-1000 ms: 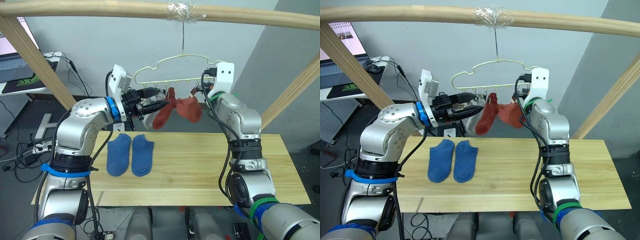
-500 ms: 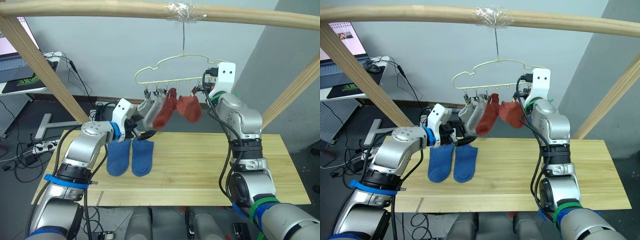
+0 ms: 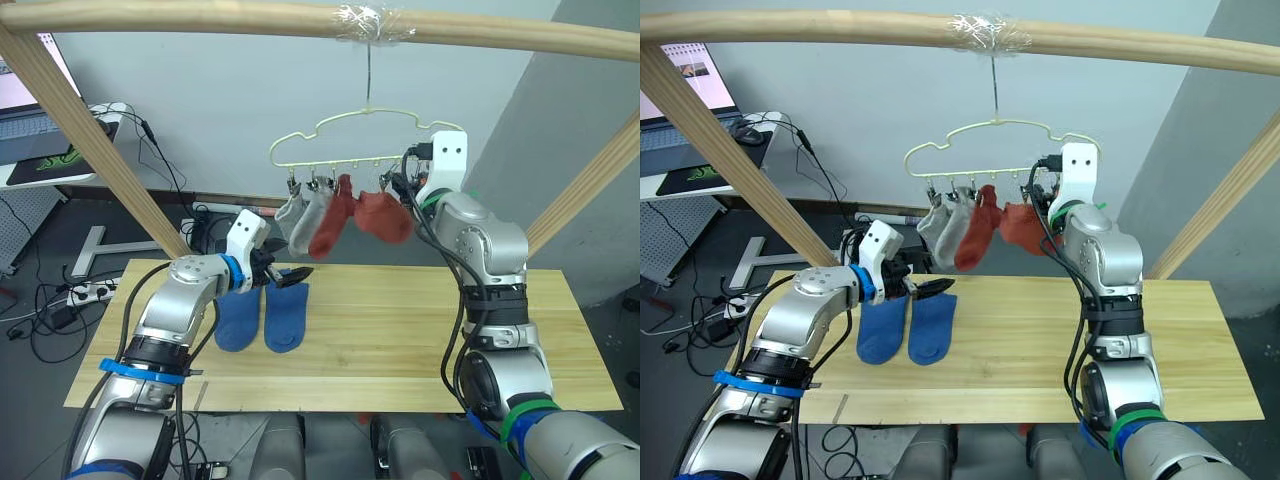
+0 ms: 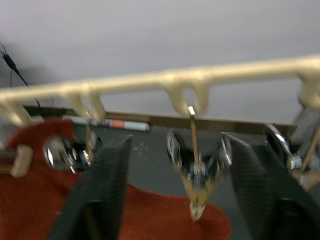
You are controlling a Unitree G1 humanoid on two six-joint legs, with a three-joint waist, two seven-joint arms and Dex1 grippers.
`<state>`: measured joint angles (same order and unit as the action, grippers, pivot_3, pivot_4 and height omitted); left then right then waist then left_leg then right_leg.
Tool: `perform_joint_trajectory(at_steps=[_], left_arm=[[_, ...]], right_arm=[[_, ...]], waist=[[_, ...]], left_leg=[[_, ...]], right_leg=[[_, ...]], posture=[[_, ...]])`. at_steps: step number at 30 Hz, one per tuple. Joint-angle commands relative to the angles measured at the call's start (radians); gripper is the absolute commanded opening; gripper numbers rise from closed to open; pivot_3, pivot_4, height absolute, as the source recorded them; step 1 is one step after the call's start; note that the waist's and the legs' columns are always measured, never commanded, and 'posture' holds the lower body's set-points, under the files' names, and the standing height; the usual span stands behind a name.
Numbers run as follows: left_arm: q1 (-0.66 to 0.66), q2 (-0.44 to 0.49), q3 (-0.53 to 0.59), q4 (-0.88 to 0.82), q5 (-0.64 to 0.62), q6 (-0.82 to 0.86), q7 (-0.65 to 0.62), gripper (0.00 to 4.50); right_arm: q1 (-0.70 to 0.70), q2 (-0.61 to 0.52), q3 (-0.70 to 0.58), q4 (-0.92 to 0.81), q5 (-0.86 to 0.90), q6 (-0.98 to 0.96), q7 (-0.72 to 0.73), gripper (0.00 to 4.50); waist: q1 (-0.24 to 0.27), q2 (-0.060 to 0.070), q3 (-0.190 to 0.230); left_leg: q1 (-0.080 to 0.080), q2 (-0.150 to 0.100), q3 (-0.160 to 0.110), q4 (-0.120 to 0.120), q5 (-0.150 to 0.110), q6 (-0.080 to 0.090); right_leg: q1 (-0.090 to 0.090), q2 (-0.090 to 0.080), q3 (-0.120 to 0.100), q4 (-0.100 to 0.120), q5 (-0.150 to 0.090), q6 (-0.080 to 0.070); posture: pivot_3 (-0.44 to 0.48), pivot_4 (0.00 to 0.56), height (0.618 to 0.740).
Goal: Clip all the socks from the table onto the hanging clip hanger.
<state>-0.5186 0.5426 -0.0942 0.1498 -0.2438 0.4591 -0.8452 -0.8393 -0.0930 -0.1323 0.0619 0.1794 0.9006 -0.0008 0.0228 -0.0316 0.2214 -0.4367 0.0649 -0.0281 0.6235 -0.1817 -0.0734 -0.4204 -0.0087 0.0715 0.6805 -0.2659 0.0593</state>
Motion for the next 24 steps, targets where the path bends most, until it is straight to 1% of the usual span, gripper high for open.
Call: perform_joint_trajectory(at_steps=[1, 2, 5, 9, 12, 16, 17, 18, 20, 24], left_arm=[[0.013, -0.009, 0.046, -0.077, -0.049, 0.013, -0.006, 4.5], [0.019, -0.013, 0.053, -0.088, -0.058, 0.012, -0.002, 4.5], [0.037, -0.021, 0.068, -0.114, -0.07, -0.004, 0.008, 4.5], [0.083, -0.043, 0.095, -0.161, -0.083, -0.038, 0.033, 4.5], [0.13, -0.074, 0.123, -0.198, -0.104, -0.049, 0.065, 4.5], [0.208, -0.097, 0.125, -0.244, -0.086, -0.08, 0.098, 4.5], [0.228, -0.101, 0.123, -0.255, -0.085, -0.081, 0.106, 4.5], [0.248, -0.105, 0.122, -0.267, -0.085, -0.081, 0.114, 4.5], [0.291, -0.113, 0.124, -0.289, -0.089, -0.077, 0.129, 4.5], [0.371, -0.134, 0.136, -0.308, -0.091, -0.107, 0.157, 4.5]], right_arm=[[0.044, -0.017, 0.015, -0.158, 0.011, 0.075, 0.005, 3.73], [0.071, -0.021, 0.022, -0.213, 0.014, 0.111, 0.006, 3.73], [0.127, -0.028, 0.03, -0.329, 0.021, 0.188, 0.008, 3.73], [0.267, -0.044, 0.043, -0.555, 0.038, 0.313, 0.022, 3.73], [0.388, -0.066, 0.043, -0.678, 0.058, 0.342, 0.05, 3.73], [0.567, -0.107, 0.06, -0.782, 0.063, 0.298, 0.088, 3.73], [0.614, -0.111, 0.059, -0.797, 0.066, 0.279, 0.097, 3.73], [0.657, -0.115, 0.058, -0.809, 0.067, 0.261, 0.105, 3.73], [0.739, -0.128, 0.067, -0.827, 0.062, 0.206, 0.121, 3.73], [0.881, -0.141, 0.088, -0.822, 0.042, 0.074, 0.139, 3.73]], waist=[[0.0, 0.0, 0.0], [0.0, 0.0, 0.0], [0.0, 0.0, 0.0], [-0.001, 0.0, 0.0], [-0.001, 0.0, 0.0], [-0.001, 0.0, 0.0], [-0.002, -0.001, 0.0], [-0.004, -0.001, 0.0], [-0.007, -0.001, 0.0], [-0.015, -0.001, 0.0]], left_leg=[[0.0, 0.0, 0.0, 0.0, 0.0, 0.0], [0.0, 0.0, 0.0, 0.0, 0.0, 0.0], [0.0, 0.0, 0.0, 0.0, 0.0, 0.0], [0.0, 0.0, 0.0, 0.0, 0.0, 0.0], [0.0, 0.0, 0.0, 0.0, 0.0, 0.0], [0.0, 0.0, 0.0, 0.001, 0.0, 0.0], [0.001, 0.0, 0.0, 0.001, 0.0, 0.0], [0.002, 0.0, 0.0, 0.002, 0.0, 0.0], [0.002, 0.0, 0.0, 0.002, 0.0, 0.0], [0.003, 0.0, 0.0, 0.002, 0.001, 0.001]], right_leg=[[0.0, 0.0, 0.0, 0.0, 0.0, 0.0], [0.0, 0.0, 0.0, 0.0, 0.0, 0.0], [0.0, 0.0, 0.0, 0.0, 0.0, 0.0], [0.0, 0.0, 0.0, 0.0, 0.0, 0.0], [0.0, 0.0, 0.0, 0.0, 0.0, 0.0], [0.001, 0.0, 0.001, 0.0, 0.0, 0.0], [0.001, 0.0, 0.001, -0.001, -0.001, 0.0], [0.002, 0.0, 0.001, -0.001, -0.001, -0.001], [0.002, 0.0, 0.001, -0.001, -0.002, -0.002], [0.003, 0.0, 0.001, 0.0, -0.004, 0.0]], posture=[[0.155, 0.157, 0.74], [0.139, 0.16, 0.74], [0.139, 0.16, 0.74], [0.127, 0.163, 0.74], [0.118, 0.164, 0.74], [0.118, 0.164, 0.74], [0.089, 0.171, 0.74], [0.089, 0.171, 0.74], [0.089, 0.171, 0.74], [0.082, 0.173, 0.74]])
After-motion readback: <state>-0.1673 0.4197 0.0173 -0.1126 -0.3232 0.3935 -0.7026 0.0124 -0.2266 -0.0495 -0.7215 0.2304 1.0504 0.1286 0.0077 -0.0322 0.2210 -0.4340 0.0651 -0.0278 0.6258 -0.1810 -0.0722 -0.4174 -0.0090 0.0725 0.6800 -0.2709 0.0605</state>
